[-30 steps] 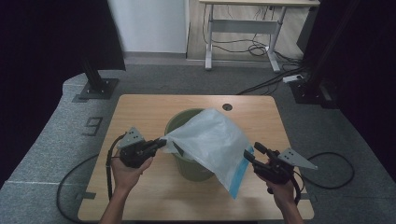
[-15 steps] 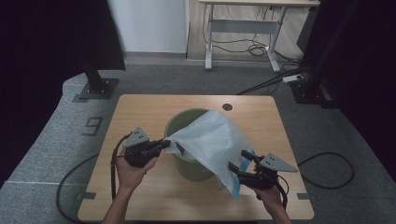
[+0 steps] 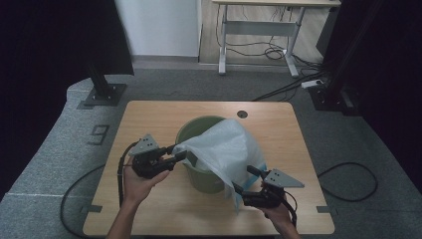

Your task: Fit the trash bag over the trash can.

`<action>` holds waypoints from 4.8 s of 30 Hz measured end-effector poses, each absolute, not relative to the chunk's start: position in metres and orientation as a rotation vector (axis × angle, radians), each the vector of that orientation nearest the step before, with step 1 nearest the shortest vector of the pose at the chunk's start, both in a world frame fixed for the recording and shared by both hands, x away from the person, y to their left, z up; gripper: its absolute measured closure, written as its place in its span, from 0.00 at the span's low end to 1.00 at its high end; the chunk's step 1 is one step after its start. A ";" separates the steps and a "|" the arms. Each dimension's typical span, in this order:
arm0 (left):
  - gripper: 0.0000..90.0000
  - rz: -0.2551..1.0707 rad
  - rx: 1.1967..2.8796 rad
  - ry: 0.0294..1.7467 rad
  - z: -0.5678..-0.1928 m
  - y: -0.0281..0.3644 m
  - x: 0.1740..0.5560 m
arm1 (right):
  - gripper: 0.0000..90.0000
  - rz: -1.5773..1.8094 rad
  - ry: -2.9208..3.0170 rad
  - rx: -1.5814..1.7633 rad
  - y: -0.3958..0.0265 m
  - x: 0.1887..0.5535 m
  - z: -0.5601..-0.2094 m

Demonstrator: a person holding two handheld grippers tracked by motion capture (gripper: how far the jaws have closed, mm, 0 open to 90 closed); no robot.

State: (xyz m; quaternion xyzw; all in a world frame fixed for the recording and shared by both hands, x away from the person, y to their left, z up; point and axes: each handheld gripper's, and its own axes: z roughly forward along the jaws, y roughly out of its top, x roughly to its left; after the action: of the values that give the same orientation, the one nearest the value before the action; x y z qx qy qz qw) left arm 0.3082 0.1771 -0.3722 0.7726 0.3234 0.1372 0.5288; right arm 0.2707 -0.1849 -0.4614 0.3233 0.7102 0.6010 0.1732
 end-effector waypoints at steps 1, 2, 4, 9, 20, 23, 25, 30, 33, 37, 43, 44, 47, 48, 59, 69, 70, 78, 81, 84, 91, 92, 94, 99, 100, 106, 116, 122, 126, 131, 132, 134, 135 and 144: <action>0.54 0.353 1.845 0.762 -0.369 0.176 0.305 | 0.17 1.701 2.016 0.920 -0.184 0.272 -0.462; 0.49 0.388 1.862 0.748 -0.361 0.173 0.297 | 0.17 1.702 2.016 0.929 -0.183 0.273 -0.462; 0.44 0.393 1.885 0.719 -0.355 0.169 0.291 | 0.17 1.698 2.021 0.933 -0.183 0.274 -0.463; 0.40 0.414 1.894 0.686 -0.342 0.158 0.285 | 0.19 1.689 2.023 0.934 -0.185 0.272 -0.464; 0.40 0.409 1.918 0.682 -0.322 0.122 0.294 | 0.20 1.679 2.036 0.947 -0.191 0.271 -0.468; 0.39 0.387 1.960 0.710 -0.327 0.110 0.302 | 0.20 1.680 2.035 0.942 -0.190 0.270 -0.467; 0.38 0.361 1.984 0.728 -0.333 0.103 0.308 | 0.20 1.681 2.034 0.937 -0.190 0.270 -0.466; 0.31 0.283 2.020 0.756 -0.348 0.094 0.316 | 0.21 1.680 2.037 0.933 -0.189 0.269 -0.466; 0.25 0.251 2.043 0.758 -0.355 0.091 0.316 | 0.21 1.680 2.036 0.937 -0.190 0.269 -0.467; 0.24 0.232 2.053 0.754 -0.363 0.089 0.315 | 0.21 1.677 2.041 0.937 -0.189 0.269 -0.467; 0.23 0.224 2.069 0.757 -0.372 0.087 0.313 | 0.21 1.679 2.043 0.930 -0.187 0.267 -0.467; 0.23 0.221 2.062 0.753 -0.372 0.087 0.311 | 0.21 1.678 2.043 0.931 -0.187 0.267 -0.466; 0.24 0.225 2.059 0.745 -0.372 0.088 0.309 | 0.21 1.678 2.039 0.934 -0.188 0.267 -0.467; 0.25 0.227 2.056 0.741 -0.373 0.089 0.308 | 0.21 1.677 2.039 0.933 -0.188 0.267 -0.467; 0.61 0.103 2.061 0.643 -0.373 0.093 0.305 | 0.22 1.672 2.032 0.944 -0.191 0.267 -0.467; 0.77 0.010 2.079 0.624 -0.379 0.090 0.309 | 0.23 1.678 2.010 0.960 -0.197 0.266 -0.464; 0.78 0.006 2.076 0.622 -0.378 0.090 0.308 | 0.23 1.679 2.008 0.959 -0.198 0.265 -0.464; 0.98 0.012 2.016 0.619 -0.372 0.097 0.307 | 0.24 1.680 1.990 0.966 -0.203 0.264 -0.462; 0.99 0.038 1.996 0.630 -0.370 0.102 0.308 | 0.24 1.682 1.981 0.972 -0.205 0.264 -0.462; 1.00 0.063 1.961 0.642 -0.366 0.109 0.308 | 0.24 1.681 1.972 0.974 -0.207 0.265 -0.461; 1.00 0.159 1.870 0.678 -0.352 0.134 0.309 | 0.24 1.680 1.946 0.979 -0.214 0.263 -0.459; 1.00 0.174 1.860 0.685 -0.350 0.137 0.309 | 0.23 1.679 1.941 0.977 -0.216 0.262 -0.458; 1.00 0.194 1.841 0.701 -0.346 0.145 0.311 | 0.23 1.678 1.933 0.967 -0.218 0.259 -0.458; 1.00 0.227 1.802 0.758 -0.343 0.163 0.318 | 0.21 1.658 1.911 0.941 -0.229 0.247 -0.460; 1.00 0.229 1.800 0.765 -0.343 0.165 0.320 | 0.21 1.660 1.910 0.935 -0.231 0.244 -0.462; 1.00 0.233 1.791 0.799 -0.343 0.172 0.328 | 0.21 1.657 1.918 0.942 -0.235 0.242 -0.472; 1.00 0.227 1.791 0.813 -0.345 0.174 0.332 | 0.88 1.606 1.851 0.993 -0.207 0.266 -0.462; 1.00 0.218 1.780 0.820 -0.346 0.172 0.343 | 0.98 1.556 1.773 0.960 -0.214 0.276 -0.427; 1.00 0.199 1.780 0.814 -0.349 0.164 0.351 | 0.99 1.541 1.701 0.931 -0.223 0.278 -0.393; 1.00 0.178 1.800 0.796 -0.354 0.151 0.357 | 0.99 1.559 1.624 0.917 -0.236 0.276 -0.367; 1.00 0.176 1.806 0.793 -0.355 0.149 0.357 | 0.99 1.562 1.613 0.915 -0.237 0.274 -0.365; 1.00 0.178 1.814 0.786 -0.356 0.145 0.358 | 0.99 1.564 1.597 0.910 -0.239 0.272 -0.362; 1.00 0.177 1.819 0.783 -0.356 0.143 0.358 | 0.99 1.564 1.585 0.909 -0.240 0.271 -0.361; 0.95 0.164 1.867 0.772 -0.359 0.144 0.354 | 0.99 1.603 1.607 0.897 -0.238 0.271 -0.367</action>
State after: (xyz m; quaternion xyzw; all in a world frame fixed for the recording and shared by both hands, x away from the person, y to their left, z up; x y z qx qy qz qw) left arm 0.3545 0.1439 -0.3591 0.7817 0.3234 0.0686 0.5288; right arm 0.2706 -0.2378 -0.3671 0.3453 0.6184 0.6169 0.3432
